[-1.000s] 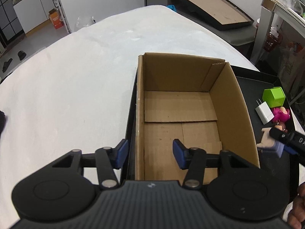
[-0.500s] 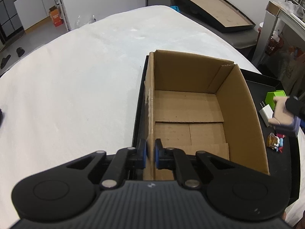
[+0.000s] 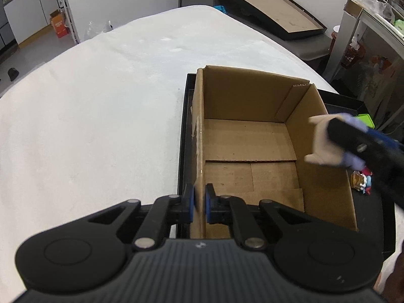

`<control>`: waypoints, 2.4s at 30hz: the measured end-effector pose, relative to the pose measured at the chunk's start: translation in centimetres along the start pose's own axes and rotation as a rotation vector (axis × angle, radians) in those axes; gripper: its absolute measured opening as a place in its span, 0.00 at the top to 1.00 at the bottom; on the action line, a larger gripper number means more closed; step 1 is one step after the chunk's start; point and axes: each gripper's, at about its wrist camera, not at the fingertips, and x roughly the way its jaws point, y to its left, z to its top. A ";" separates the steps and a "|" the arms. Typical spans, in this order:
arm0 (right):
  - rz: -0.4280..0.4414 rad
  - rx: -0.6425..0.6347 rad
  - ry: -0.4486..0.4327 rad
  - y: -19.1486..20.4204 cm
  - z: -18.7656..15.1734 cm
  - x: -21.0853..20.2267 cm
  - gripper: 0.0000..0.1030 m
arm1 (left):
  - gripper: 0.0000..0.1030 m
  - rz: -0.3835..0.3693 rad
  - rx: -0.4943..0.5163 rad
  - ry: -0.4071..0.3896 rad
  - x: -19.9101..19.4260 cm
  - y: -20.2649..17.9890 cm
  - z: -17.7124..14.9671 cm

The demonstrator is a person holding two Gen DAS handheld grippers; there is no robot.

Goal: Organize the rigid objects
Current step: 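Carry the lavender block into the cardboard box and open the right tool, then move the right tool back over the blue-red figurine and grasp it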

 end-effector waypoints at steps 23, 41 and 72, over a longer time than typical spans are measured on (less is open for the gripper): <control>-0.009 -0.109 0.022 4.5 -1.2 3.4 0.50 | 0.89 -0.126 -0.039 0.020 0.3 2.8 0.4; -0.113 0.006 -0.004 1.8 -0.3 1.3 0.32 | 0.88 -0.050 -0.005 0.038 -0.6 1.6 0.4; -0.511 0.256 0.110 -10.2 -4.1 1.8 0.15 | 0.16 0.147 0.089 0.030 -2.2 -4.1 1.9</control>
